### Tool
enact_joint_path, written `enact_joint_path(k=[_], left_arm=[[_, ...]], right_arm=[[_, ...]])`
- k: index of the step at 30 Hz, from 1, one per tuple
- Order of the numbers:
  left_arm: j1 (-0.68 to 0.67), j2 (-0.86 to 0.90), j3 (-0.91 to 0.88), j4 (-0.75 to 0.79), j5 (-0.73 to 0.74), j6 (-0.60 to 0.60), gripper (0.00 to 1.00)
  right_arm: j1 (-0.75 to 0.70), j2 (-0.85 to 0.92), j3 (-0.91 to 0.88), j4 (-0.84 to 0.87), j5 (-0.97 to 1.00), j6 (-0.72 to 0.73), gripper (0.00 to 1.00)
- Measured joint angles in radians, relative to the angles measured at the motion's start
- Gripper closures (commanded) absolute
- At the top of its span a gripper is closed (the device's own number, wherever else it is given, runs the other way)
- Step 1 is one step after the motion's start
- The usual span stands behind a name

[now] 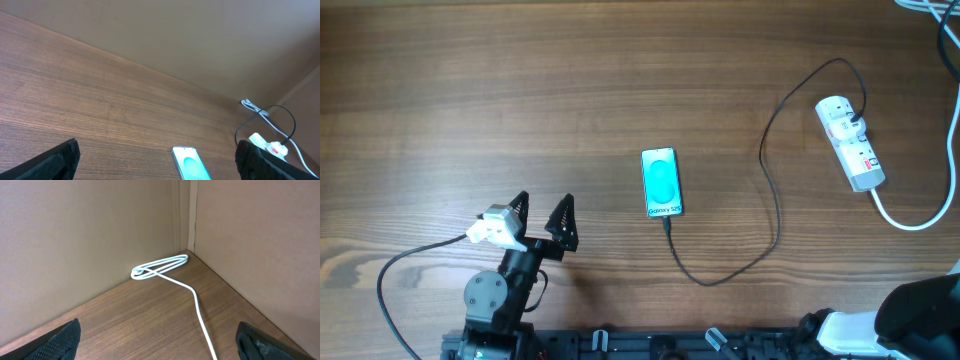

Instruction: Plug charger to phone and switch on socket

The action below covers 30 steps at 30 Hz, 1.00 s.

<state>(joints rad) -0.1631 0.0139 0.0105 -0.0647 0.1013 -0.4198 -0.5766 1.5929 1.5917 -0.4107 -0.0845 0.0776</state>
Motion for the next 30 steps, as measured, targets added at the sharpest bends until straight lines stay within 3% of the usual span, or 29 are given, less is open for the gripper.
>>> enact_joint_path(k=[7,11,16,21,30], left_arm=[[0.0,0.0,0.0,0.0,0.0,0.0,0.0],[0.0,0.0,0.0,0.0,0.0,0.0,0.0],[0.0,0.0,0.0,0.0,0.0,0.0,0.0],[0.0,0.0,0.0,0.0,0.0,0.0,0.0],[0.0,0.0,0.0,0.0,0.0,0.0,0.0]], right_arm=[[0.0,0.0,0.0,-0.024,0.0,0.0,0.0],[0.0,-0.017,0.0,-0.125,0.0,0.0,0.0],[0.0,-0.12,0.0,-0.237,0.0,0.0,0.0],[0.0,-0.182,-0.003,-0.24,0.0,0.0,0.0],[0.0,-0.199,-0.306,-0.248,0.0,0.0,0.0]])
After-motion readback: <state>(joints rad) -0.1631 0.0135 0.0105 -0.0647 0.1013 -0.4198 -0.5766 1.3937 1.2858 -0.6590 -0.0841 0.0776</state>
